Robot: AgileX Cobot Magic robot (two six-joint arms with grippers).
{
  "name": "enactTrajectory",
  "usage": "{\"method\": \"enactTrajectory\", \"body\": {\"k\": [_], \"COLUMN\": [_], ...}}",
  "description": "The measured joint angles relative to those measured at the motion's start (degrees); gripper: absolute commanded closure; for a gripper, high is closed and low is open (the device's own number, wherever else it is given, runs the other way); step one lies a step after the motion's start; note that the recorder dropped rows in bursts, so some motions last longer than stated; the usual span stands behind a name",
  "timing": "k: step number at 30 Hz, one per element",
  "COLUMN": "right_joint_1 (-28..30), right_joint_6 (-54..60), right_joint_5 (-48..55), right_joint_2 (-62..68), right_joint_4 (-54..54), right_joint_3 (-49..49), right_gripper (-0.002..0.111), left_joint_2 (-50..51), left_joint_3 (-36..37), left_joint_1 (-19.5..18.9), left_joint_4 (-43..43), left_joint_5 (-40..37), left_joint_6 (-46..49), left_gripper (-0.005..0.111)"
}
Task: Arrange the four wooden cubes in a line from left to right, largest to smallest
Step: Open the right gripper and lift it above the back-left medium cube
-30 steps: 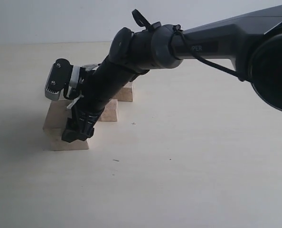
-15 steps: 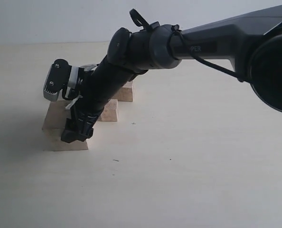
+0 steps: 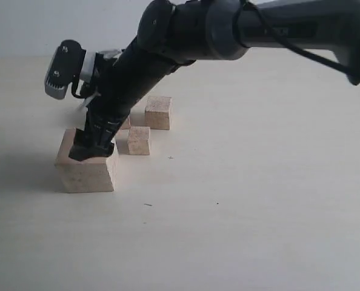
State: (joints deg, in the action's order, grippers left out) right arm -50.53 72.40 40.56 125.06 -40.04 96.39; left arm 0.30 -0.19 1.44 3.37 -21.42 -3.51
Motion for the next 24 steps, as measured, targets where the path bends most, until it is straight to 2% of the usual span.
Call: {"method": "enactTrajectory", "body": {"k": [3,6,12,15,20,24], "right_joint_1": [0.0,0.0,0.0,0.0,0.0,0.0], "right_joint_6": [-2.8,-10.6,-25.4,-28.0,-34.3,-47.5], "right_joint_5": [-2.1,-8.5,-25.5,-27.6,-27.8,-23.2], "right_joint_2": [-3.0,-5.2,-5.7,-3.5,2.6,7.2], "right_joint_4": [0.0,0.0,0.0,0.0,1.2,13.5], "right_joint_3": [0.0,0.0,0.2,2.4,8.9,15.3], "right_gripper": [0.003,0.004,0.014,0.022,0.022,0.022], "left_joint_2": [0.0,0.0,0.0,0.0,0.0,0.0], "left_joint_3": [0.0,0.0,0.0,0.0,0.0,0.0], "left_joint_1": [0.0,0.0,0.0,0.0,0.0,0.0], "left_joint_4": [0.0,0.0,0.0,0.0,0.0,0.0], "left_joint_5": [0.0,0.0,0.0,0.0,0.0,0.0], "left_joint_6": [0.0,0.0,0.0,0.0,0.0,0.0], "left_gripper": [0.107,0.107,0.107,0.107,0.107,0.107]}}
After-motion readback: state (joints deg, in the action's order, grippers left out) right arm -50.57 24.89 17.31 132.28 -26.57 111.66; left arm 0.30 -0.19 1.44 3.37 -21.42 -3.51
